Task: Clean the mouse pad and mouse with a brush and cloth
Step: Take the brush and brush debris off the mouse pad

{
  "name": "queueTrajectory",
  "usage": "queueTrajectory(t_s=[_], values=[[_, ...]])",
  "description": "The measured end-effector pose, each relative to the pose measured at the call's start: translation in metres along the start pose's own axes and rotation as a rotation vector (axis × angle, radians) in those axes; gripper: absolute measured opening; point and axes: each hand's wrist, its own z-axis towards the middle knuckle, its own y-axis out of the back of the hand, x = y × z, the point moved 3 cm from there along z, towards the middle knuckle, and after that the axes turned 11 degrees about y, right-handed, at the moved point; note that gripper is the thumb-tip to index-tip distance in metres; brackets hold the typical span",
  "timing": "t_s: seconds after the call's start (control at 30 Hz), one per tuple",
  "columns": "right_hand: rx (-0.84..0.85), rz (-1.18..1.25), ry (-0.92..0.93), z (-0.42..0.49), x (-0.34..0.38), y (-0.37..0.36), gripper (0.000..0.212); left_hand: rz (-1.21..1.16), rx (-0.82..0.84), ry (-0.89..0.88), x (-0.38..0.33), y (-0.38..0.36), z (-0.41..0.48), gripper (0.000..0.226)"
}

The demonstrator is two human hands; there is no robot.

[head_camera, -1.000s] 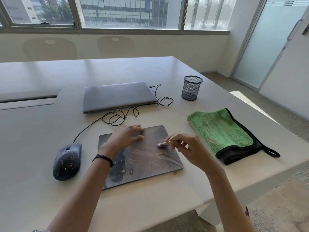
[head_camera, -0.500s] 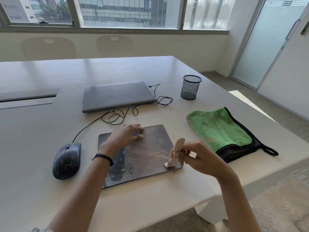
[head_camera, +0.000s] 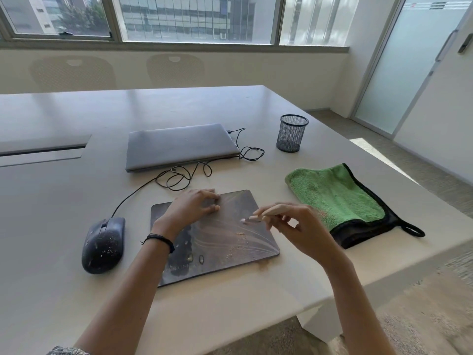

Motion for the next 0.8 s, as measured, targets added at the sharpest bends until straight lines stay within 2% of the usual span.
queueTrajectory(t_s=[0.13, 0.33, 0.7, 0.8], values=[[-0.024, -0.092, 0.048, 0.005, -0.016, -0.012, 0.010, 0.006, -0.001, 0.005, 0.000, 0.001, 0.000, 0.044], [0.045, -0.122, 0.038, 0.006, -0.017, -0.020, 0.017, 0.012, -0.002, 0.006, -0.001, 0.001, -0.001, 0.043], [0.227, -0.005, 0.018, 0.000, 0.003, -0.011, 0.018, 0.008, -0.015, -0.014, -0.006, 0.004, -0.006, 0.040], [0.264, 0.027, 0.004, -0.002, 0.007, -0.007, 0.011, 0.002, -0.023, -0.014, -0.006, 0.005, -0.007, 0.039]])
